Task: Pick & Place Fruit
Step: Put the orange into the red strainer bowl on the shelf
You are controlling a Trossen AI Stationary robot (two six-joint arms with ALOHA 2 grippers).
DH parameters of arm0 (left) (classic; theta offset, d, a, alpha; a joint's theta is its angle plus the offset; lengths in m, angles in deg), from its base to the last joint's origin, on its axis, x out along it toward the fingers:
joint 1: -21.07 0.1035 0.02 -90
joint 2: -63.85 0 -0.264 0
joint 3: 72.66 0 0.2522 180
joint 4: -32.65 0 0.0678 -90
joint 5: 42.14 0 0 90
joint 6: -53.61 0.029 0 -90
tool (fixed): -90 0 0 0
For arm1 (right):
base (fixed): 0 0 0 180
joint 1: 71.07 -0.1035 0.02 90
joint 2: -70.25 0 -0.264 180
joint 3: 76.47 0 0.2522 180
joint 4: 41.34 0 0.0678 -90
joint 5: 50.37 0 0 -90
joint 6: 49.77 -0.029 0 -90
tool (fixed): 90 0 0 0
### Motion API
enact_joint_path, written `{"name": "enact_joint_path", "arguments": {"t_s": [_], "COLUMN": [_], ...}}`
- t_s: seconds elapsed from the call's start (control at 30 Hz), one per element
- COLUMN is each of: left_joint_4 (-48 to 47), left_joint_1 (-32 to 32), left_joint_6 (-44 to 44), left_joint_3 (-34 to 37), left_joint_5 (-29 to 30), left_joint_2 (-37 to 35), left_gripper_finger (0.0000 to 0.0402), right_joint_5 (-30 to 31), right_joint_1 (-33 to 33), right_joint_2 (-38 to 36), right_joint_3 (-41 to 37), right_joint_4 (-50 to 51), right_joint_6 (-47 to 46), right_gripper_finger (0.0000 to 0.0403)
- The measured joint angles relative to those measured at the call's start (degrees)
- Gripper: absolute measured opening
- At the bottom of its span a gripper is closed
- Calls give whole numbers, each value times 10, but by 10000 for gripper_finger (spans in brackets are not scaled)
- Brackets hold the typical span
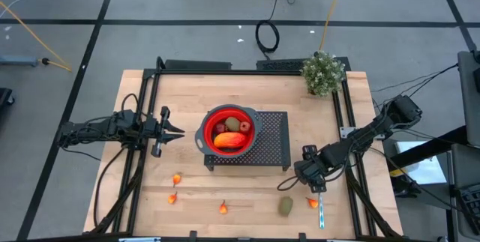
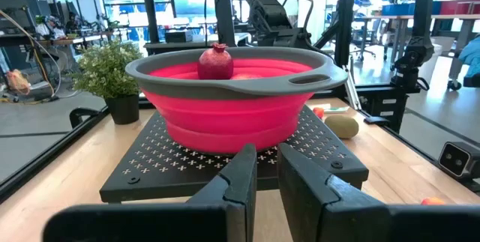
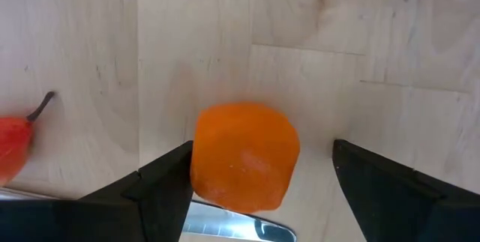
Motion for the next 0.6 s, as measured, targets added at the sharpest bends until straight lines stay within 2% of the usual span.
{"name": "enact_joint_path", "arguments": {"t_s": [0.33, 0.6], "left_joint_4": [0, 0], "left_joint_1": [0, 0], "left_joint_6": [0, 0], "left_joint_3": [0, 0], "left_joint_5": [0, 0], "left_joint_2": [0, 0], "left_gripper_finger": [58, 58], "right_joint_5": [-2, -5], "right_joint_1": [0, 0], "right_joint_2": [0, -2], "right_joint_3": [0, 0], "right_joint_4": [1, 1], "right_joint_6": [-6, -58], "right_gripper_finger": [227, 165]}}
